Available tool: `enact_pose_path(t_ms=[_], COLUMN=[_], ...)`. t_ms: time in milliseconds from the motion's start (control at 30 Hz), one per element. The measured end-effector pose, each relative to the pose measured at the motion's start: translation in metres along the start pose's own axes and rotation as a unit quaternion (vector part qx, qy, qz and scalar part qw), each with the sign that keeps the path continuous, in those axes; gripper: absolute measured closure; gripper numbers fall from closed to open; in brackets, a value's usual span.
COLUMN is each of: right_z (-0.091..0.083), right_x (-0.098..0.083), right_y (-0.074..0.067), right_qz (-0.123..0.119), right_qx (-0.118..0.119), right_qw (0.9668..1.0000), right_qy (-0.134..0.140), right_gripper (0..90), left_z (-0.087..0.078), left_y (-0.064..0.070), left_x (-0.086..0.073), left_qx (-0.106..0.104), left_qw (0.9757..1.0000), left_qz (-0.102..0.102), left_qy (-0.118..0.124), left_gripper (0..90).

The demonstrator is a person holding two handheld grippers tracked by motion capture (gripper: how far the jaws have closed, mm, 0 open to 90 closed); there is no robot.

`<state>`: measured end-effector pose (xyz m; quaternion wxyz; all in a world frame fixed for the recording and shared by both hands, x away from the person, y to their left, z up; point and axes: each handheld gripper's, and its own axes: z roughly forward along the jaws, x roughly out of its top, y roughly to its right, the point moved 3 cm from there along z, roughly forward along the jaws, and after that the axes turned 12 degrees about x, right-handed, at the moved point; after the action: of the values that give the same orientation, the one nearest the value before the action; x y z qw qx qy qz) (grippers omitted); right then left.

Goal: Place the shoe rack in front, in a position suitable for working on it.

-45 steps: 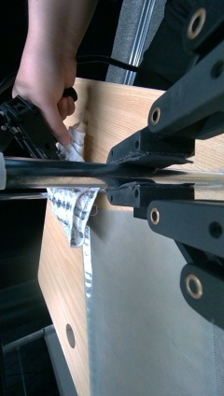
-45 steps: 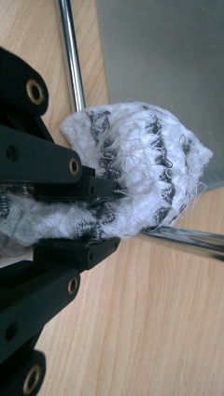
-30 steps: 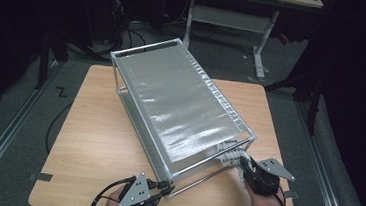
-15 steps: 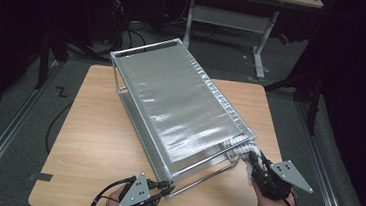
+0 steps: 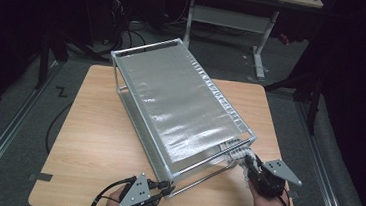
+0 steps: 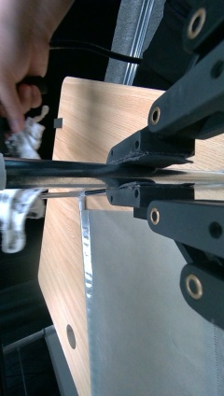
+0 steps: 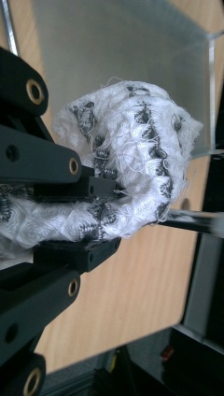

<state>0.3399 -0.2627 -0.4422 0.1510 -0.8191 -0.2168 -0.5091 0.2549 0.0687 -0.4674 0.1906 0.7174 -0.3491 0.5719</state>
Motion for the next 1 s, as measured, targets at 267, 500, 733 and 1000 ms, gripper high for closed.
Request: enact_pose_path(t_ms=[267, 500, 733, 1000], right_z=[0.035, 0.043, 0.036, 0.015], right_x=[-0.038, -0.049, -0.050, -0.059], right_y=[0.010, 0.013, 0.013, 0.021], right_qz=[0.024, 0.035, 0.032, 0.026], right_qx=[0.019, 0.030, 0.045, 0.017], right_qw=[0.9959, 0.9927, 0.9922, 0.9932], right_qy=[-0.084, -0.112, -0.111, -0.112], right_gripper=[73.9, 72.5, 73.8, 74.3], left_z=[0.001, 0.000, 0.000, 0.000], left_y=[0.000, 0.000, 0.000, -0.001], left_x=[0.000, 0.000, 0.000, 0.000], left_qx=[0.000, 0.000, 0.000, -0.003], left_qw=[1.0000, 1.0000, 1.0000, 1.0000], left_qz=[0.001, 0.000, 0.001, 0.001], left_qy=[-0.001, 0.000, 0.000, -0.002], left_gripper=[80.3, 80.3, 80.2, 80.2])
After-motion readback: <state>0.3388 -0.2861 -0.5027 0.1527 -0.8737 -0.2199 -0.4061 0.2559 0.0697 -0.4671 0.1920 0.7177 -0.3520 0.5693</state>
